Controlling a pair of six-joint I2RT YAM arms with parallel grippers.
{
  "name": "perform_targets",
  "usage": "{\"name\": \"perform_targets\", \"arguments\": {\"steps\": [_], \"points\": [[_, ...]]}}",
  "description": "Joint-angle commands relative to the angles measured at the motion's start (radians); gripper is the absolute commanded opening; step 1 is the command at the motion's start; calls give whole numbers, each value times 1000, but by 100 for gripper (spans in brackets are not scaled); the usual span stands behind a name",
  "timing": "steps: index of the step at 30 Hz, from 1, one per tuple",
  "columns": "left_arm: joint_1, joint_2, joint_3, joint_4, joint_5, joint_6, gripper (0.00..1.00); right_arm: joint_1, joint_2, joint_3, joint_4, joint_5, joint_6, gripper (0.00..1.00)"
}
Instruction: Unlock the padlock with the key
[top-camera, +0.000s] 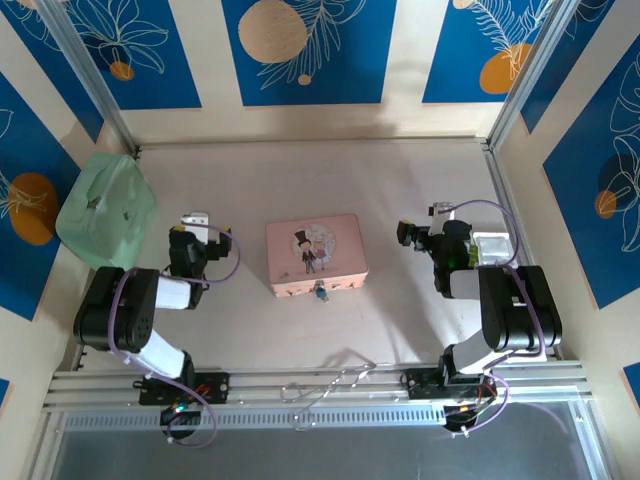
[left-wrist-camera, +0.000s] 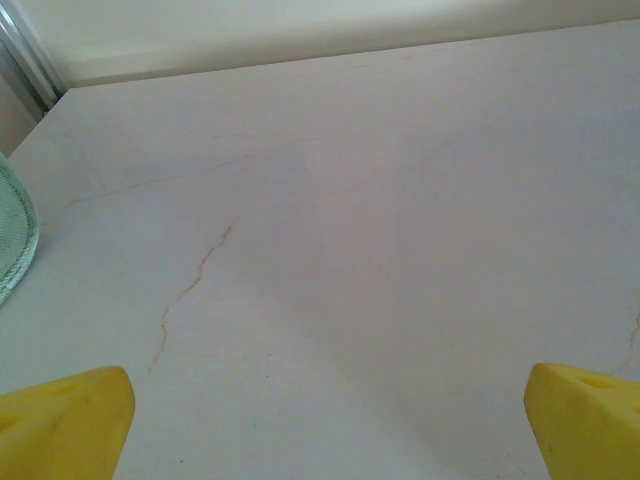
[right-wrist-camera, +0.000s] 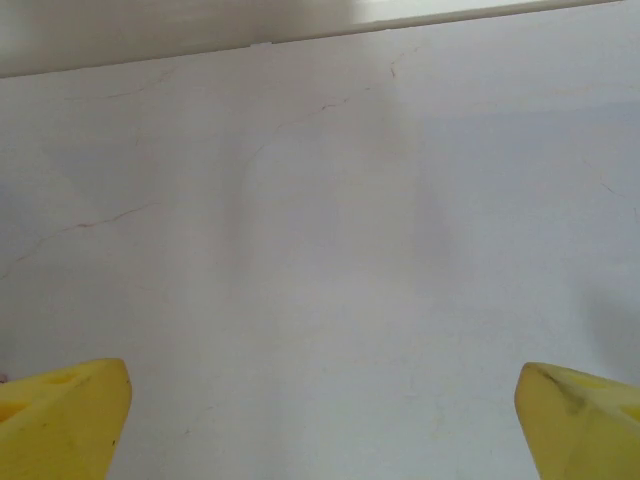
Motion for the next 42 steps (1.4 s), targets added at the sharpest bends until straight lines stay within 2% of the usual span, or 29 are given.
{"name": "perform_targets", "arguments": {"steps": [1, 35, 36, 37, 38, 39, 40, 41, 42], "points": [[-6, 2, 13, 4, 21, 8, 100, 0, 6, 11, 19, -10, -22, 99], [0, 4, 25, -18, 34, 1, 100, -2, 5, 10, 20, -11, -20, 99], [0, 1, 20, -8, 33, 6, 100, 11, -11, 17, 17, 26, -10, 99], [-6, -28, 34, -52, -11, 1, 100, 57, -84, 69, -151, 130, -24, 99], [-11, -86, 87, -208, -55, -9, 100, 96, -159, 149, -348, 202, -35, 99], [-12, -154, 194, -450, -92, -25, 100, 146, -230, 262, -575, 269, -14, 99], [-12, -200, 291, -604, -179, -65, 100, 189, -284, 383, -794, 323, 63, 99], [-11, -237, 361, -709, -268, -149, 99, 208, -315, 471, -940, 311, 129, 99], [-4, -291, 430, -816, -277, -244, 99, 219, -341, 507, -993, 271, 203, 99]]}}
